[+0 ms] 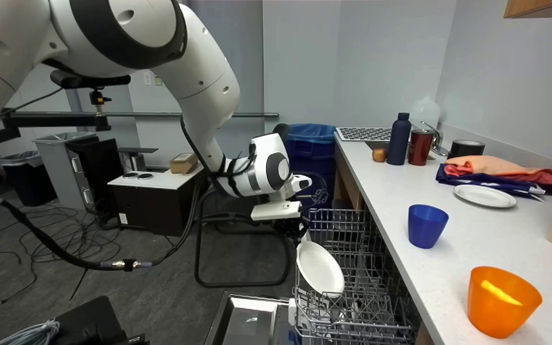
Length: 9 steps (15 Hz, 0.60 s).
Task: Close the top drawer of the dishwasher
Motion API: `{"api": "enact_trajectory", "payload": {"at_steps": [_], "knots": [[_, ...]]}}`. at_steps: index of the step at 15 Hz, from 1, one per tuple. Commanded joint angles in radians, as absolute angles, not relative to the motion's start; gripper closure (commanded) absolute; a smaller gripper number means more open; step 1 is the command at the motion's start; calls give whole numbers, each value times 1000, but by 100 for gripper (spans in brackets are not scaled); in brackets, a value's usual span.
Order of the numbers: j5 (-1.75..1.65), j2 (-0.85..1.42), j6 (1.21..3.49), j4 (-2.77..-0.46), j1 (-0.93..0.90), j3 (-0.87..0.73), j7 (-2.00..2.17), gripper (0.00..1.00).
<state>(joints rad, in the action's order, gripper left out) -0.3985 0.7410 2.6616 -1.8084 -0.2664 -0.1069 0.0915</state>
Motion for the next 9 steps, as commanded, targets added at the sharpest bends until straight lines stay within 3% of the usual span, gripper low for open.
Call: {"api": "enact_trajectory", "payload": {"at_steps": [1,9], "knots": [[-384,723,2664,-1783,-234,-114,81,100],[-366,653,2691,-1823,-169,-94,46,100]]}}
